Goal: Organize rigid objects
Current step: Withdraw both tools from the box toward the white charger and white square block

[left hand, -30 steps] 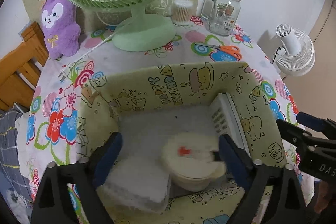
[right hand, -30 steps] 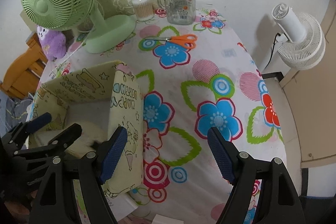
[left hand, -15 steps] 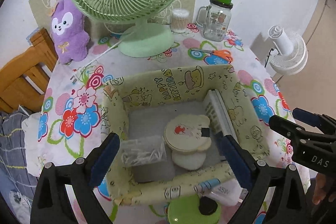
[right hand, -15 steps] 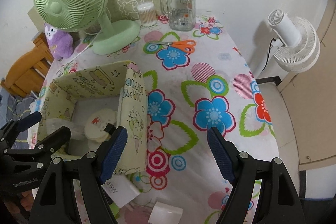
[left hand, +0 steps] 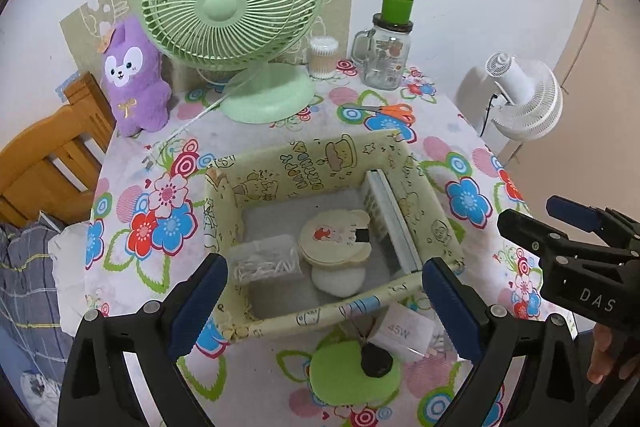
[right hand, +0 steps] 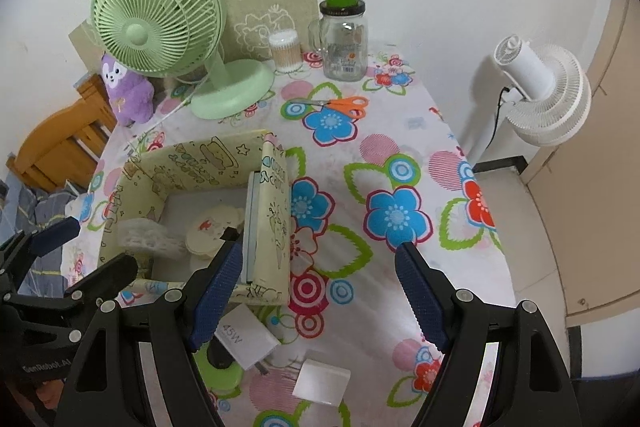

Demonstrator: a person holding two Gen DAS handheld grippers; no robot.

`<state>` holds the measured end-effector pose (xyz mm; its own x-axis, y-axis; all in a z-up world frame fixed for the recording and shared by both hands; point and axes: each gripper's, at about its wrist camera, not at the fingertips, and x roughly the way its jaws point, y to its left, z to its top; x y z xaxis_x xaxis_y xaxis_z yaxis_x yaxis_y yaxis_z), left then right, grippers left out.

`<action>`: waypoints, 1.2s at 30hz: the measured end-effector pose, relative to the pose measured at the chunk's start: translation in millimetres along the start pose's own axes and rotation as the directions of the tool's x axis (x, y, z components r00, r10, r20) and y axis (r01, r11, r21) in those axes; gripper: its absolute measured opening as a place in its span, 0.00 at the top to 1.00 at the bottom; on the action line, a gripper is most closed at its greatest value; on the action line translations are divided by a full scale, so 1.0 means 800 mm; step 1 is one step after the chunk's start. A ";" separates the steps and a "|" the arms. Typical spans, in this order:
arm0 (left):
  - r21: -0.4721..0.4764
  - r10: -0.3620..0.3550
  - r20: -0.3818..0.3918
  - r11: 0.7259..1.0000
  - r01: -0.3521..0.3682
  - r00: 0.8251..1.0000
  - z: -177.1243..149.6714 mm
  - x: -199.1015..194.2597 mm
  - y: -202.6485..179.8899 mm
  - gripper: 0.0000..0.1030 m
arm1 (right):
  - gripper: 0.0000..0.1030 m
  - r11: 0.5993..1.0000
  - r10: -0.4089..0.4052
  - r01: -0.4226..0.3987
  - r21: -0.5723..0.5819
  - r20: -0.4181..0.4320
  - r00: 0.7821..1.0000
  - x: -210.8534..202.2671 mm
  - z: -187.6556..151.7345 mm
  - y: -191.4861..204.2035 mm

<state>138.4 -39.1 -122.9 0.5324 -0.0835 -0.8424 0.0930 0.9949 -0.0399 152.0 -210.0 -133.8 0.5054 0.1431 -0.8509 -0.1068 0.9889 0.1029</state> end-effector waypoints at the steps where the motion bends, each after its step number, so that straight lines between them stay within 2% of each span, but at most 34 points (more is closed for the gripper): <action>1: 0.003 -0.003 0.002 1.000 0.003 1.000 -0.002 -0.002 -0.002 0.04 | 0.21 1.000 -0.003 0.003 0.001 0.002 1.000 -0.004 -0.002 -0.001; 10: 0.027 -0.033 0.014 0.999 0.033 0.999 -0.017 -0.014 -0.020 0.04 | 0.21 0.999 -0.027 0.027 0.027 -0.001 1.000 -0.019 -0.021 -0.017; 18: 0.056 -0.055 -0.020 0.997 0.056 0.998 -0.035 -0.007 -0.034 0.04 | 0.21 0.997 -0.047 0.048 0.057 -0.024 0.999 -0.017 -0.041 -0.035; 29: 0.126 -0.094 -0.042 0.987 0.099 0.995 -0.055 0.010 -0.054 0.04 | 0.21 0.992 -0.045 0.051 0.112 -0.053 0.998 -0.013 -0.069 -0.054; 36: 0.108 -0.108 -0.079 0.987 0.116 0.991 -0.073 0.031 -0.056 0.04 | 0.21 0.990 -0.051 0.061 0.123 -0.078 0.996 -0.002 -0.086 -0.061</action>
<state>98.8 -82.1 -173.5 0.4512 -0.1857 -0.8729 0.2446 0.9664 -0.0792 97.4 -260.8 -173.3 0.4418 0.0886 -0.8927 0.0306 0.9930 0.1137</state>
